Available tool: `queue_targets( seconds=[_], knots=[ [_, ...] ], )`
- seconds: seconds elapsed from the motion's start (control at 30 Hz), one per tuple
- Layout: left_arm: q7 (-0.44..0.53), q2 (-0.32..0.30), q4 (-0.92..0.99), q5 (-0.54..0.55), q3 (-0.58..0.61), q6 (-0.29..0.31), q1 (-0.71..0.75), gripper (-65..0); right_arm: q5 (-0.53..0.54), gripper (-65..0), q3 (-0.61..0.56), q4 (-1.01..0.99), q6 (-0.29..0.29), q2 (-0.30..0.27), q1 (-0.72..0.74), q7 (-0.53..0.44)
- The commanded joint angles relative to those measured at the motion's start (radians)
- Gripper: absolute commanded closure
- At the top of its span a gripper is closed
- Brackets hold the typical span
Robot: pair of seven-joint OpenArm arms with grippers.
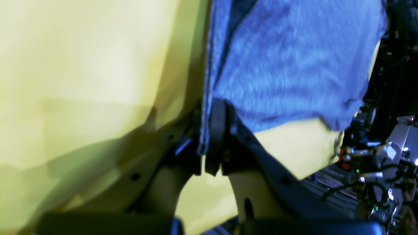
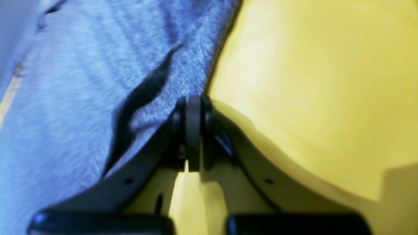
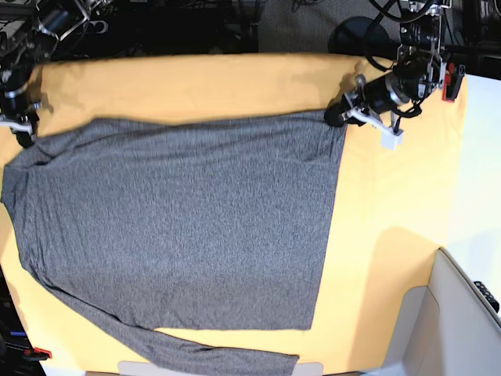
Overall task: Fold the T-shirt properly
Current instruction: 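Lift the held shirt edge with both grippers and drag it further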
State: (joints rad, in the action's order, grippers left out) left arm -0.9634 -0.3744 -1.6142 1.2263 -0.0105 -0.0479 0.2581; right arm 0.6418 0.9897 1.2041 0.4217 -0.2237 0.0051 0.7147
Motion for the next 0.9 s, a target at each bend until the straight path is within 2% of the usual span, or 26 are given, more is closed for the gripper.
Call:
queue_targets(
  seconds=[0.0,0.27,0.33,0.5,0.8,0.87],
  knots=[
    [-0.022,-0.011,-0.025,0.011,-0.029,0.001,0.005,-0.4,-0.072,0.0,0.008,0.023,-0.056,-0.013,-0.029,0.035],
    [-0.102,-0.010,-0.025,0.013,-0.128,0.003,0.089,-0.4,-0.070,0.0,0.014,0.153,-0.056,-0.013,-0.158,0.035],
    [-0.099,-0.010,-0.038,0.013,-0.133,0.004,0.122,-0.4,-0.070,0.0,0.014,0.182,-0.056,-0.013,-0.179,0.035],
    [-0.099,-0.005,-0.094,0.008,-0.133,0.056,0.192,-0.4,-0.070,0.0,0.013,0.234,-0.056,-0.013,-0.227,0.035],
    [-0.099,0.008,-0.103,0.007,-0.131,0.056,0.217,-0.3,-0.067,0.0,0.010,0.234,-0.051,-0.012,-0.241,0.035],
    [-0.099,0.007,-0.103,0.007,-0.131,0.056,0.217,-0.3,-0.033,0.0,0.007,0.234,-0.051,-0.001,-0.238,0.035]
  ],
)
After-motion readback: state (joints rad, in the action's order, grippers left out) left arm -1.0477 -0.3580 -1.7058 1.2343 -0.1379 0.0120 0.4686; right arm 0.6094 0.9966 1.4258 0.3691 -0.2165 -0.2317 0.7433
